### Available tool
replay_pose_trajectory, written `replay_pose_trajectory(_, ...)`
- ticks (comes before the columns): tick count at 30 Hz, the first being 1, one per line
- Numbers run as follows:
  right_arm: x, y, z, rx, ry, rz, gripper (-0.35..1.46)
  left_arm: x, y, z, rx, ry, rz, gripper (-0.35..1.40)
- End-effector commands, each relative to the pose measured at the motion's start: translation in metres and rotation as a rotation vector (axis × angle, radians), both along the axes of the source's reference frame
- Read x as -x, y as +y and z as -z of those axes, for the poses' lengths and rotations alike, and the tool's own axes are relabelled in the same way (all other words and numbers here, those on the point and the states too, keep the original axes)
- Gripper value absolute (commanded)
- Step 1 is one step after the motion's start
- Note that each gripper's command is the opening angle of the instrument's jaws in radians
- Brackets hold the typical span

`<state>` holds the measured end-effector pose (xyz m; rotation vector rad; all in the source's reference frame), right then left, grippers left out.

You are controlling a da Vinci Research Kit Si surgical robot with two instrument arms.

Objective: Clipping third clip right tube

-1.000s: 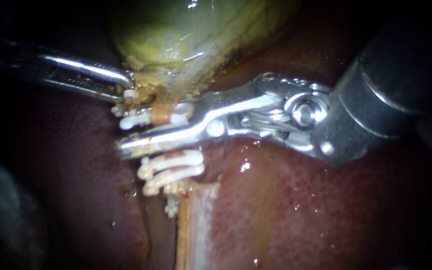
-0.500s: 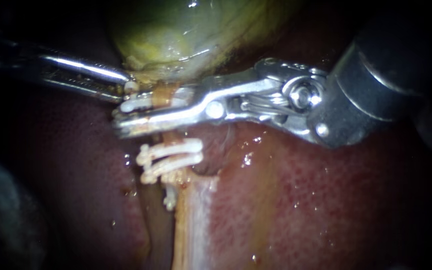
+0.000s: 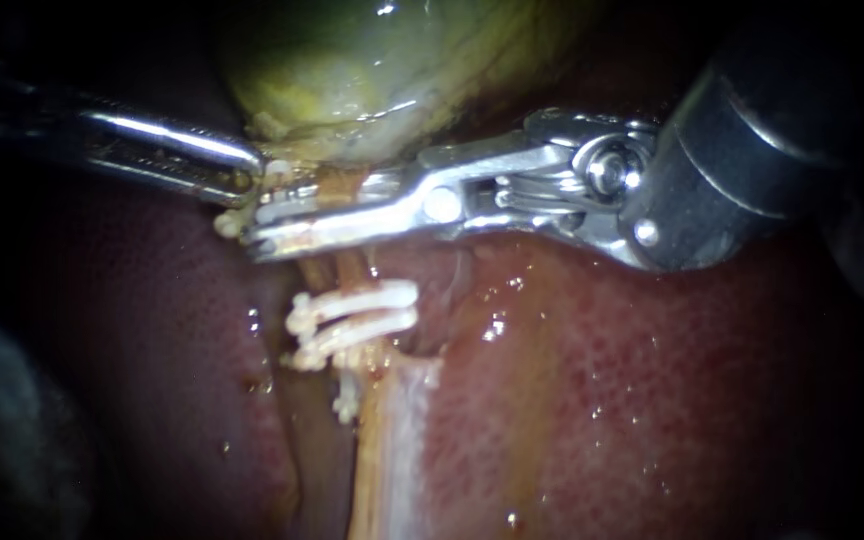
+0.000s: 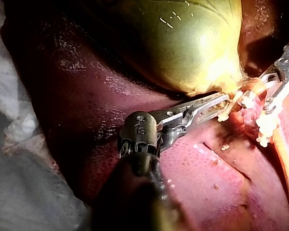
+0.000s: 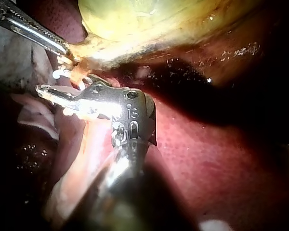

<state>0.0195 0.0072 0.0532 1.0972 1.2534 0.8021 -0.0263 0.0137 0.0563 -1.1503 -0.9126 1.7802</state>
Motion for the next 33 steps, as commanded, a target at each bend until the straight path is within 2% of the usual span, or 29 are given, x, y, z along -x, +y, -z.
replay_pose_trajectory(1,0.0002,0.0,-0.0001,0.001,-0.001,0.0,0.14,0.0,0.0,0.0,-0.001,-0.002,0.001,-0.35)
replay_pose_trajectory(17,0.0006,-0.0001,-0.0004,-0.02,-0.005,0.004,-0.35,0.0001,0.0,0.0,0.0,-0.001,0.002,-0.35)
replay_pose_trajectory(19,0.0006,-0.0002,-0.0005,-0.026,-0.006,0.004,-0.35,0.0001,-0.0001,0.0,0.0,-0.001,0.002,-0.35)
replay_pose_trajectory(28,0.0008,-0.0003,-0.0007,0.156,0.028,-0.004,-0.35,0.0001,0.0,0.0,0.0,-0.001,0.002,-0.35)
replay_pose_trajectory(33,0.0008,-0.0003,-0.0006,0.306,0.041,0.0,-0.35,0.0001,0.0,-0.0001,0.0,-0.001,0.002,-0.35)
